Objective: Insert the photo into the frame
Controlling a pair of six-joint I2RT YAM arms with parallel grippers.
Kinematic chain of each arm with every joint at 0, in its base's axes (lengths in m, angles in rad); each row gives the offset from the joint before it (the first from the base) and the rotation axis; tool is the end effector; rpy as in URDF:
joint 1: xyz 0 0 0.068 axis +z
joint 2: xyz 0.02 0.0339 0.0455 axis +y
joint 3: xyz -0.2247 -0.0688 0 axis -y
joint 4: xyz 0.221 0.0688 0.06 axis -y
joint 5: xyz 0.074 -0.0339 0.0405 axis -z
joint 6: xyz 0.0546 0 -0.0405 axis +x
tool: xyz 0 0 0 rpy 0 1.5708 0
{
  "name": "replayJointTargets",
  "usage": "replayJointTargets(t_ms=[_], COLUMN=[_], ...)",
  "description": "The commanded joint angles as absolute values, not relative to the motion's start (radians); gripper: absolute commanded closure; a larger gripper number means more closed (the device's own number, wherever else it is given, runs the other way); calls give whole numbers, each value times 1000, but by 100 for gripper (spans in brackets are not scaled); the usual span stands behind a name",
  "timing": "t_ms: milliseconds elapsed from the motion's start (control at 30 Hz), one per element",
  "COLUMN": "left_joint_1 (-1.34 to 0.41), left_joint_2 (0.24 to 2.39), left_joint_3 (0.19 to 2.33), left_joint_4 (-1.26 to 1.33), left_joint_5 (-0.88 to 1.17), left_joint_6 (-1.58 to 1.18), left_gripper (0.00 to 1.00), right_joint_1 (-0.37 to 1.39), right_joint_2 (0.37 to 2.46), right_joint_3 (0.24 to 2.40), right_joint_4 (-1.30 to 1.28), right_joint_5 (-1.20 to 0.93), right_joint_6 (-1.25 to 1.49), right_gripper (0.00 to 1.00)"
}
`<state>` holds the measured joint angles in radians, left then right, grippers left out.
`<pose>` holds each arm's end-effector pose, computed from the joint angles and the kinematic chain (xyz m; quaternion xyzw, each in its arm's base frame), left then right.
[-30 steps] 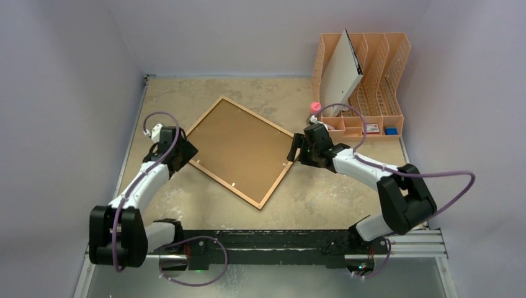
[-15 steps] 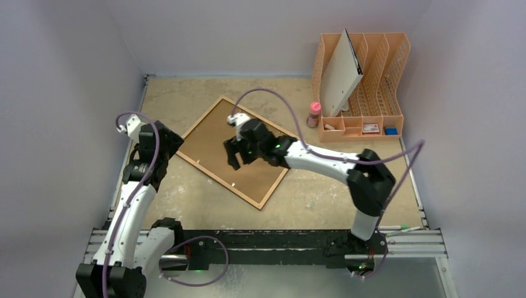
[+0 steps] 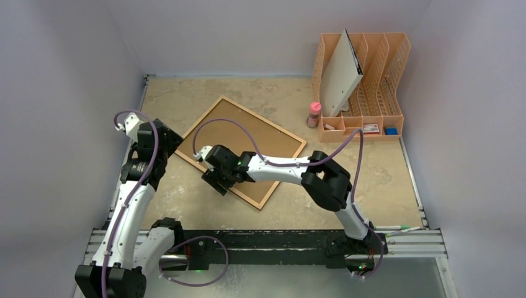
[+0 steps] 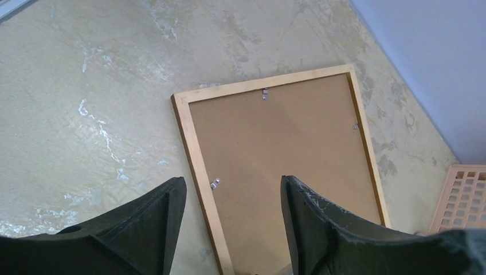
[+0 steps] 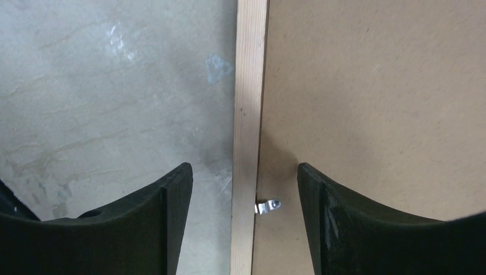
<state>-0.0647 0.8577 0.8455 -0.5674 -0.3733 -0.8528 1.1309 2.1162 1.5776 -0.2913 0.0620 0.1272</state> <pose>0.2000 0.0070 0.2724 -0.4134 0.7643 -0.0606 0.4913 0.1920 0.4001 0.1489 -0.4384 0.8222 0.1895 0.3096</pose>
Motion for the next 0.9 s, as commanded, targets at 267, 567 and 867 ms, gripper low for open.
replayJointTargets(t_ms=[267,567,867], left_joint_1=[-57,-57,-57], left_joint_2=[874,870,876], left_joint_3=[851,837,759], left_joint_4=[-556,-556,-504], left_joint_5=[-357,-346,-312], left_joint_6=[-830,-854,-884], left_gripper=[36,33,30], right_joint_1=[1191,1203,1205], right_joint_2=[2187,2204,2226], right_joint_3=[1701,1709,1715], right_joint_4=[-349,-355,-368], right_joint_5=[210,240,295], right_joint_6=[21,33,61], right_gripper=[44,58,87])
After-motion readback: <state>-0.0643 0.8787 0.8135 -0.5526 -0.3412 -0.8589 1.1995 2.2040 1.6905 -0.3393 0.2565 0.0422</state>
